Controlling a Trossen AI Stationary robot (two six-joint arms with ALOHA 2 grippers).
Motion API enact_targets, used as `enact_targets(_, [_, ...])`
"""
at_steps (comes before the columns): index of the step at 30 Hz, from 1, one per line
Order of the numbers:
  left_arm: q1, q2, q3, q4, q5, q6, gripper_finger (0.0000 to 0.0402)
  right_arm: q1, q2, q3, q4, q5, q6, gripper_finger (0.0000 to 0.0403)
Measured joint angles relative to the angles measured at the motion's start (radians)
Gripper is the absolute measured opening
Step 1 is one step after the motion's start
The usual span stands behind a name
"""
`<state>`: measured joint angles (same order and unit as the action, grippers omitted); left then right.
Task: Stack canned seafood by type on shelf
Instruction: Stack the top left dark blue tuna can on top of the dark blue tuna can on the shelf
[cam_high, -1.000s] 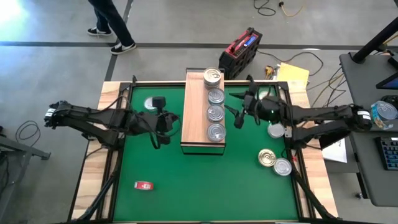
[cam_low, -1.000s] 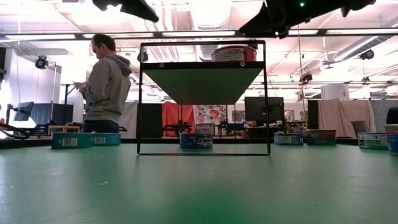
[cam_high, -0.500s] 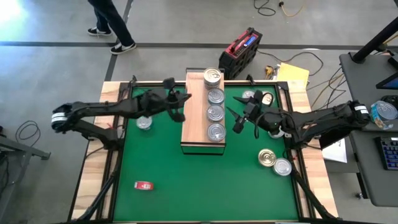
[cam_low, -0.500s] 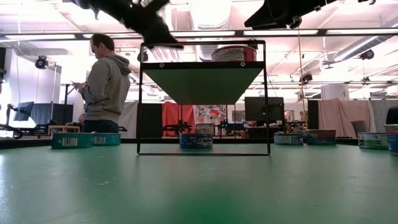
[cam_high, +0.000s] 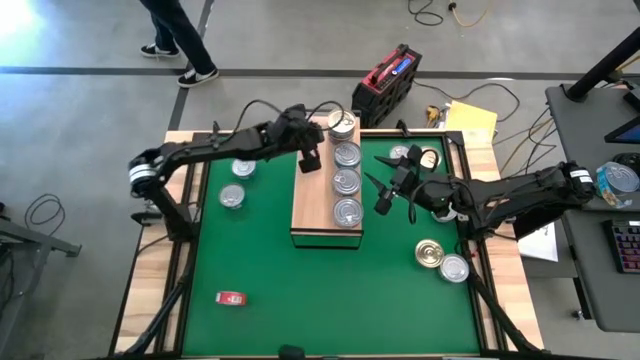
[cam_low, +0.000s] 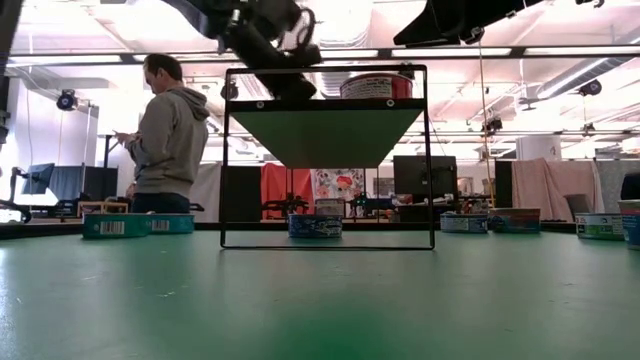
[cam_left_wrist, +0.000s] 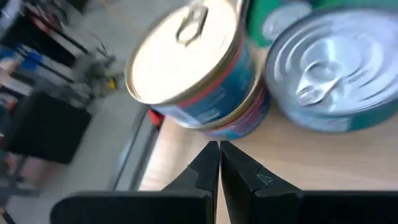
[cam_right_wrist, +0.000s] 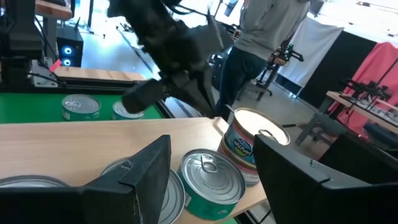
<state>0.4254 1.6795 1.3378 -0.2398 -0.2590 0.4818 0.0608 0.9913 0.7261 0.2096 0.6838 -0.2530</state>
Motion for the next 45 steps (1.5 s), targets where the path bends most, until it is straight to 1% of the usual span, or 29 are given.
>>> enact_targets(3, [0.028, 0.039, 0.048, -0.068, 0.007, -0.024, 0.0000, 0.000, 0.000, 0.000, -0.002, 0.000, -0.010, 0.0219])
enact_targets(5, [0.039, 0.048, 0.058, -0.068, 0.014, -0.028, 0.0000, 0.000, 0.000, 0.000, -0.006, -0.001, -0.010, 0.0219])
enact_targets(9, [0.047, 0.063, 0.069, -0.063, 0.095, -0.028, 0.0000, 0.000, 0.000, 0.000, -0.013, -0.001, -0.028, 0.0219])
enact_targets(11, [0.046, 0.072, 0.081, -0.063, 0.112, -0.028, 0.0000, 0.000, 0.000, 0.000, -0.013, -0.001, -0.033, 0.0219])
enact_targets(18, [0.048, 0.113, 0.112, -0.067, 0.112, -0.028, 0.0000, 0.000, 0.000, 0.000, -0.013, 0.000, -0.035, 0.0219])
enact_targets(45, [0.051, 0.116, 0.109, -0.003, 0.113, -0.008, 0.0000, 0.000, 0.000, 0.000, -0.017, -0.001, -0.019, 0.0219])
